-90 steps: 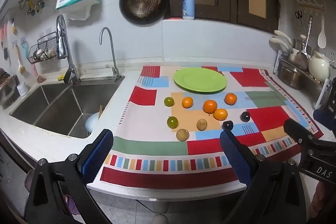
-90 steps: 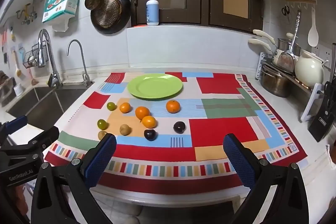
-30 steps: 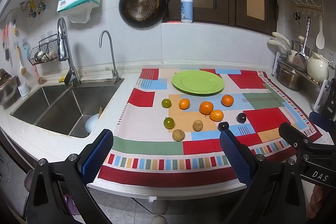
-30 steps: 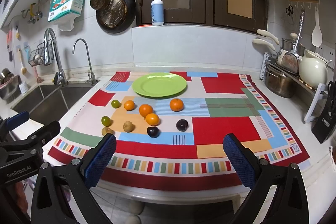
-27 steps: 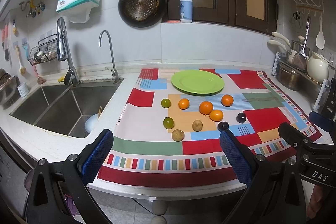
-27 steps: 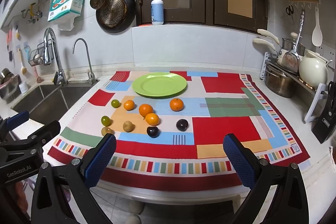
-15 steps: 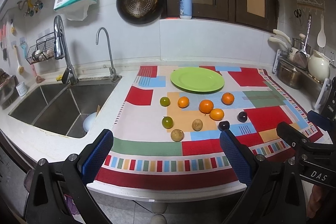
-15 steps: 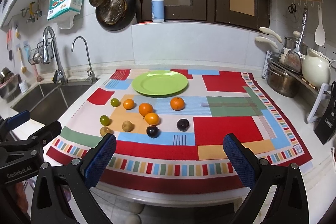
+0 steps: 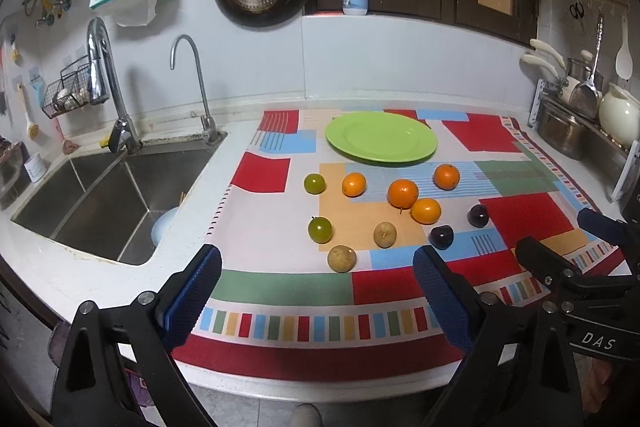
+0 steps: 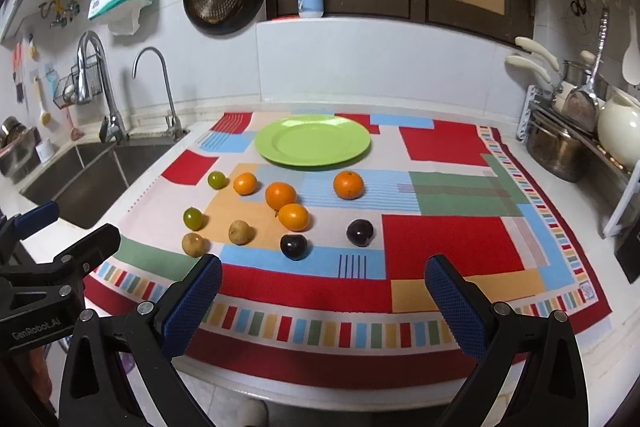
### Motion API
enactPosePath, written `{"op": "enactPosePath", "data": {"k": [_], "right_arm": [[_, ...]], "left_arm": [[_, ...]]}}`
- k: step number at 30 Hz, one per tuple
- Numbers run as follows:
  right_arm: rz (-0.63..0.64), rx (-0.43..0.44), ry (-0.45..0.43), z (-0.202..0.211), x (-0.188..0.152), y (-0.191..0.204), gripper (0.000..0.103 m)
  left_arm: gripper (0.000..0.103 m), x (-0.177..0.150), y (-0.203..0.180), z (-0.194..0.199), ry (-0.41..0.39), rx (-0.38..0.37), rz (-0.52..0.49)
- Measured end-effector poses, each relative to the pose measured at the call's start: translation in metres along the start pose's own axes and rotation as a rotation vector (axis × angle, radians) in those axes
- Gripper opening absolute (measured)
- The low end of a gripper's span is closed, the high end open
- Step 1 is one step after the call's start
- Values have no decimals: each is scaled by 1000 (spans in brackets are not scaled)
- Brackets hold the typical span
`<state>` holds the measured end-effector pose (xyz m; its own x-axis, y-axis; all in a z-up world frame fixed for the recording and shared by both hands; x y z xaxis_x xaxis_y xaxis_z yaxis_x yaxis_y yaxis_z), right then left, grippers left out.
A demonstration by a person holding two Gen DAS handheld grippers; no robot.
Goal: Organize fruits
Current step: 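Grasp the tan round fruit with the left tool while the right tool grasps a dark plum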
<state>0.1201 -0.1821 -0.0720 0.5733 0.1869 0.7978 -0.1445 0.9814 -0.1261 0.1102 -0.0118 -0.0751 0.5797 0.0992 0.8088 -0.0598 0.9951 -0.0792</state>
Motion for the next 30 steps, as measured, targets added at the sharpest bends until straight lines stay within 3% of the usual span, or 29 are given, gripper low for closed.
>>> {"op": "enactPosePath", "data": {"k": [6, 18, 30], "right_arm": [[22, 27, 46, -28, -3, 6, 98], [50, 92, 155, -83, -14, 20, 75], [66, 116, 215, -117, -23, 34, 52]], "left_arm": [[94, -5, -2, -28, 49, -11, -8], [77, -17, -9, -77, 138, -58, -40], [48, -35, -18, -112, 232, -122, -75]]}}
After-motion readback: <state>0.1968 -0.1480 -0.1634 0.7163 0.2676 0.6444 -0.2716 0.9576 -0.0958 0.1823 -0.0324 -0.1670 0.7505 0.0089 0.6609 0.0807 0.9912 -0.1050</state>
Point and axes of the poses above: each gripper's, at about its wrist camera, not at the fingertips, and z roughly against the way its jaws point, y to its left, x to its top, the point moved 9 cm from there along -z, roughly the way its jaws point, and after that the axes turned 8 degrees about z, right-handed, at the moved point
